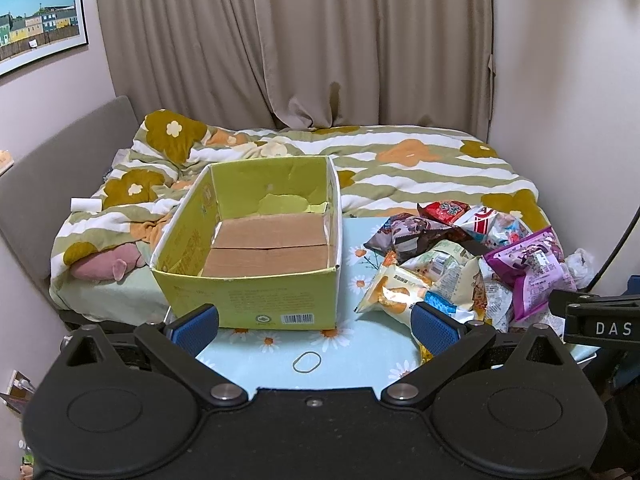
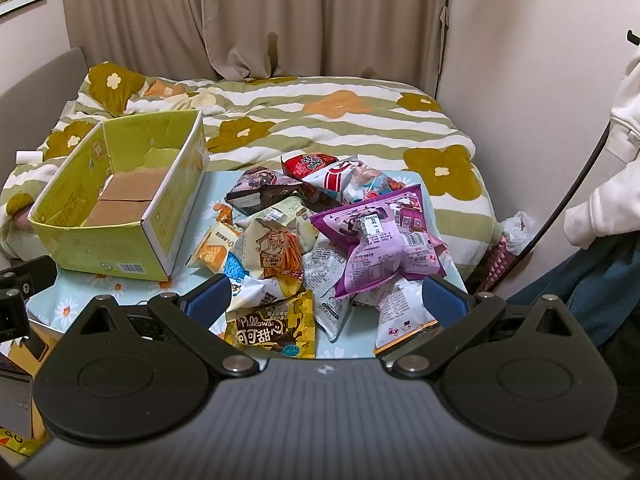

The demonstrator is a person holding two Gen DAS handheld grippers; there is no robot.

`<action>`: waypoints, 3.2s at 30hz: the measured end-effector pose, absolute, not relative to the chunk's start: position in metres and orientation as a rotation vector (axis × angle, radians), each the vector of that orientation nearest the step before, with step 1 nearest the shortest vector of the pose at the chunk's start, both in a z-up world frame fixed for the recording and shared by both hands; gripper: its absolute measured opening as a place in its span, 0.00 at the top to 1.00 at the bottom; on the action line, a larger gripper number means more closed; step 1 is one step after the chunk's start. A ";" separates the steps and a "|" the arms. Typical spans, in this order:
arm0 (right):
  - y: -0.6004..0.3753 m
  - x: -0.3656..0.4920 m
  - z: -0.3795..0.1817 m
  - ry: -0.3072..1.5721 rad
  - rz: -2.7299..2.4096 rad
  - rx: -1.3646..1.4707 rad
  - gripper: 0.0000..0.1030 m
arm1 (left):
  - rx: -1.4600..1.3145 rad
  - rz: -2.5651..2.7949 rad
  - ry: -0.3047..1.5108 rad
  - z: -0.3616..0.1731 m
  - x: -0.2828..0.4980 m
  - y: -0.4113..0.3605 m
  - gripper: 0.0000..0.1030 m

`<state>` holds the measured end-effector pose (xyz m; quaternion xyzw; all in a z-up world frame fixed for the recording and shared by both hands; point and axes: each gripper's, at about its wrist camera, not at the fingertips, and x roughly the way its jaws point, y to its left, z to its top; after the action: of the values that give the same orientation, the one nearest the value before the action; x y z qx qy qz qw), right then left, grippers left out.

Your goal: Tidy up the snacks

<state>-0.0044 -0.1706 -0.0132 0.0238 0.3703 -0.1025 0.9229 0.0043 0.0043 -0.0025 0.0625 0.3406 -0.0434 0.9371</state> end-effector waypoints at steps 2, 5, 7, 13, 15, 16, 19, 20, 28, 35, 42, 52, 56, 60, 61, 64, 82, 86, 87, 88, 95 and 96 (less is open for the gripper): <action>-0.171 -0.004 -0.014 0.761 -0.209 0.051 0.00 | 0.133 -0.090 0.695 -0.003 0.004 0.004 0.00; -0.170 -0.003 -0.014 0.760 -0.209 0.051 0.00 | 0.140 -0.089 0.696 -0.003 0.005 0.004 0.00; -0.170 -0.003 -0.014 0.760 -0.209 0.050 0.00 | 0.139 -0.089 0.697 -0.003 0.005 0.004 0.00; -0.170 -0.002 -0.014 0.762 -0.210 0.048 0.00 | 0.140 -0.095 0.697 -0.002 0.006 0.003 0.00; -0.168 0.000 -0.018 0.766 -0.214 0.046 0.00 | 0.147 -0.092 0.695 -0.002 0.006 0.003 0.00; -0.168 0.000 -0.018 0.767 -0.215 0.045 0.00 | 0.146 -0.092 0.695 -0.002 0.006 0.003 0.00; -0.169 0.001 -0.018 0.767 -0.214 0.045 0.00 | 0.144 -0.092 0.698 -0.002 0.007 0.003 0.00; -0.168 0.001 -0.018 0.766 -0.214 0.044 0.00 | 0.142 -0.092 0.699 -0.002 0.007 0.003 0.00; -0.168 0.004 -0.020 0.769 -0.215 0.044 0.00 | 0.143 -0.095 0.700 -0.001 0.009 0.003 0.00; -0.168 0.004 -0.020 0.769 -0.214 0.043 0.00 | 0.143 -0.094 0.700 -0.001 0.009 0.003 0.00; -0.168 0.005 -0.019 0.771 -0.214 0.043 0.00 | 0.142 -0.094 0.702 -0.001 0.009 0.004 0.00; -0.168 0.006 -0.020 0.773 -0.214 0.044 0.00 | 0.145 -0.094 0.702 -0.002 0.010 0.005 0.00; -0.169 0.003 -0.017 0.772 -0.214 0.044 0.00 | 0.145 -0.093 0.701 -0.002 0.011 0.006 0.00; -0.169 0.009 -0.024 0.780 -0.209 0.068 0.00 | 0.145 -0.099 0.706 -0.003 0.012 0.007 0.00; -0.168 0.014 -0.029 0.787 -0.209 0.080 0.00 | 0.148 -0.105 0.711 -0.003 0.014 0.007 0.00; -0.169 0.017 -0.032 0.794 -0.216 0.110 0.00 | 0.171 -0.127 0.713 -0.002 0.019 0.005 0.00; -0.233 0.008 -0.037 0.794 -0.288 0.088 0.00 | 0.147 -0.422 0.769 -0.034 0.061 -0.041 0.00; -0.259 0.027 -0.045 0.811 -0.224 0.080 0.00 | 0.167 -0.428 0.762 -0.049 0.072 -0.068 0.00; -0.265 0.033 -0.048 0.815 -0.206 0.068 0.00 | 0.179 -0.422 0.768 -0.054 0.077 -0.077 0.00; -0.269 0.040 -0.050 0.821 -0.187 0.057 0.00 | 0.189 -0.415 0.774 -0.060 0.081 -0.085 0.01; -0.300 0.086 -0.078 0.869 -0.036 0.084 0.00 | 0.249 -0.415 0.806 -0.091 0.107 -0.131 0.01; -0.303 0.093 -0.082 0.879 -0.021 0.094 0.00 | 0.260 -0.415 0.811 -0.096 0.110 -0.137 0.02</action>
<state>0.0930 -0.3035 -0.0822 0.0454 0.4253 -0.0104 0.9039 0.1099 -0.1366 -0.0963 0.1251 0.3905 -0.1998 0.8899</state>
